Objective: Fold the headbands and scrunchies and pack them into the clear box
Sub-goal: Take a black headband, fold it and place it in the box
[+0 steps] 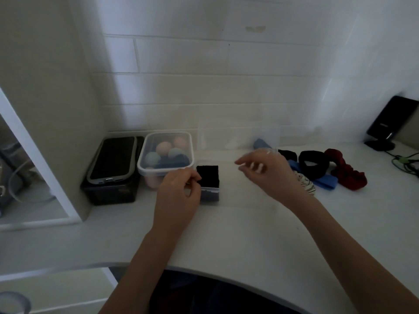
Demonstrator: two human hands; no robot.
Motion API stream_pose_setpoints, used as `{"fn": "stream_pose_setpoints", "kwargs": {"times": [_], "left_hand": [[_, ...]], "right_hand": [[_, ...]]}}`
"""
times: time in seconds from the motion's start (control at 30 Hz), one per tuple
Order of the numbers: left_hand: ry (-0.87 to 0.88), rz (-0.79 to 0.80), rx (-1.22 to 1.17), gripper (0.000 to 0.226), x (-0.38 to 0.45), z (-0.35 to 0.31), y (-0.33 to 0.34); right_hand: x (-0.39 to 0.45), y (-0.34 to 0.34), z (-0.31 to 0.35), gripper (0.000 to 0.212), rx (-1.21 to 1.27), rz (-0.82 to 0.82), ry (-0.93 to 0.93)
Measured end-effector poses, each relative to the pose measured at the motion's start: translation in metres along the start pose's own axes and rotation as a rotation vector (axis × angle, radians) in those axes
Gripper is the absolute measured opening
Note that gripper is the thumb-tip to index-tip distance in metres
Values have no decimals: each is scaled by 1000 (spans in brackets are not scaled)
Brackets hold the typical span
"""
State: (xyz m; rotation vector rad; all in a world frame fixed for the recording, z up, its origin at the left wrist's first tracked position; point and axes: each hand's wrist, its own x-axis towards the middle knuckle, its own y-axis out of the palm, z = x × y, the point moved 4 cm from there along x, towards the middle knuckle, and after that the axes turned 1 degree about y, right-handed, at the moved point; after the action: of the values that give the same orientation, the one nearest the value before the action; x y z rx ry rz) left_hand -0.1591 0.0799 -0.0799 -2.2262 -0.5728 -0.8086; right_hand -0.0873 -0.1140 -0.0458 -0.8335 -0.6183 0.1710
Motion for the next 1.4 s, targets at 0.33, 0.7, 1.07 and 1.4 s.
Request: {"fn": "stream_pose_setpoints", "kwargs": {"times": [0.33, 0.7, 1.07, 1.4], "left_hand": [[38, 43, 45, 18, -1, 2, 3], [57, 41, 44, 17, -1, 2, 5], [64, 73, 54, 19, -2, 1, 4], [48, 87, 37, 21, 0, 1, 4]], "right_hand": [[28, 50, 38, 39, -208, 395, 80], [38, 53, 49, 45, -485, 778, 107], [32, 52, 47, 45, -362, 724, 262], [25, 61, 31, 34, 9, 315, 367]]}}
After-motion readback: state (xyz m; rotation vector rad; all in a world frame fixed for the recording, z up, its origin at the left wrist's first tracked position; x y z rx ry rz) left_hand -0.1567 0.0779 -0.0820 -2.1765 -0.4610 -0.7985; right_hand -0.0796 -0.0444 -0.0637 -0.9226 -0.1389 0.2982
